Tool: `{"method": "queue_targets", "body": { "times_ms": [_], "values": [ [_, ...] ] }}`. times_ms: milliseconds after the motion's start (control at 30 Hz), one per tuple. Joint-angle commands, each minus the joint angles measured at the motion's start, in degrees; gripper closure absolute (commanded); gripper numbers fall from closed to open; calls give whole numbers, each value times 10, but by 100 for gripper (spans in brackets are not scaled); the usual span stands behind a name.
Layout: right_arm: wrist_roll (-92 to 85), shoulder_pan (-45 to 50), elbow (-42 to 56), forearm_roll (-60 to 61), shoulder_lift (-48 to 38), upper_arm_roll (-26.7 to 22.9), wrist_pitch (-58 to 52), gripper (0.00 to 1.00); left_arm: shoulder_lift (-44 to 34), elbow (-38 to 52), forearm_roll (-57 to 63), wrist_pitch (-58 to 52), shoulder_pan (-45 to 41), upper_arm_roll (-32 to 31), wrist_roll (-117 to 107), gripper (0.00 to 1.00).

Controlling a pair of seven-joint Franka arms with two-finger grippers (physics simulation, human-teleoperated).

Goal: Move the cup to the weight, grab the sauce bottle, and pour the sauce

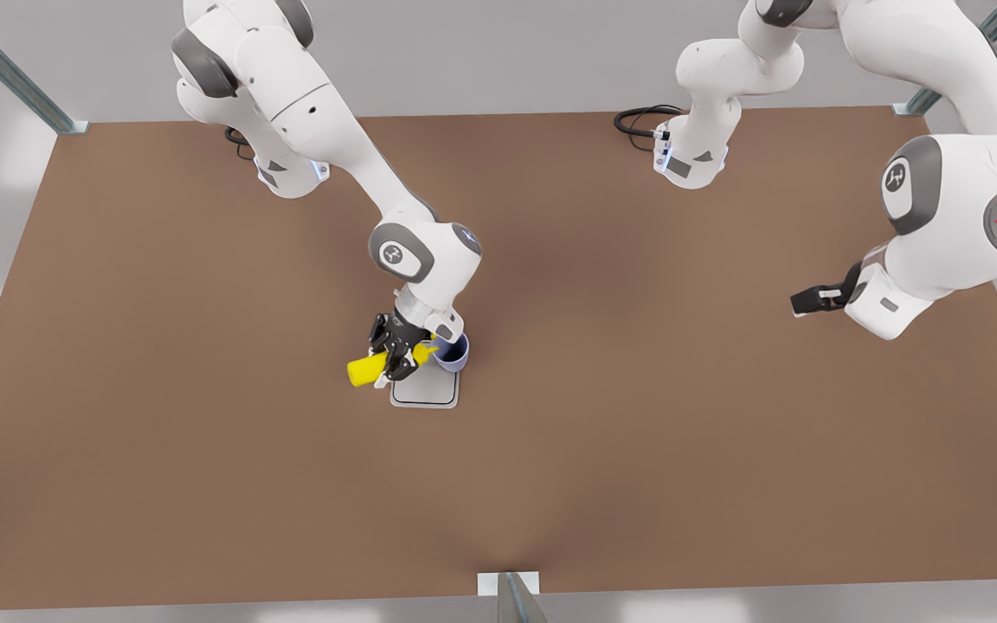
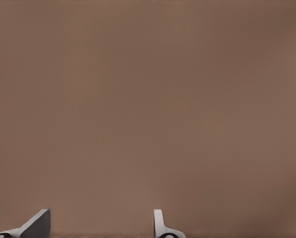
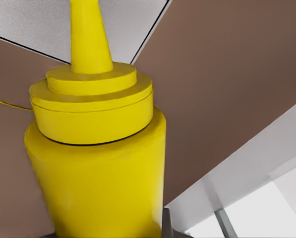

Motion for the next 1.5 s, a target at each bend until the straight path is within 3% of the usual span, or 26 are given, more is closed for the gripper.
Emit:
{"method": "queue_targets", "body": {
  "times_ms": [0, 133, 433, 533, 833, 1100, 1467],
  "values": [
    [0, -1, 1, 0, -1, 0, 0, 47, -1, 0, 0, 0, 0, 0, -1, 0],
    [-22, -34, 7, 11, -23, 1, 0, 47, -1, 1, 1, -2, 0, 0, -3, 0],
    [-284, -194, 26, 306, -37, 0, 72, 47, -1, -1, 5, -9, -3, -4, -6, 0],
    [-334, -248, 39, 345, -25, 3, 80, 47, -1, -1, 4, -10, -3, -3, -3, 0],
    [-729, -377, 63, 736, 37, -4, 143, 47, -1, -1, 4, -10, -3, -3, -4, 0],
    [-784, -467, 57, 1085, 76, -3, 75, 47, -1, -1, 3, -7, -3, -4, -3, 0],
    [-862, -504, 59, 1201, 150, 3, 26, 47, 7, 20, -12, -6, -14, -28, -25, 0]
  ]
}}
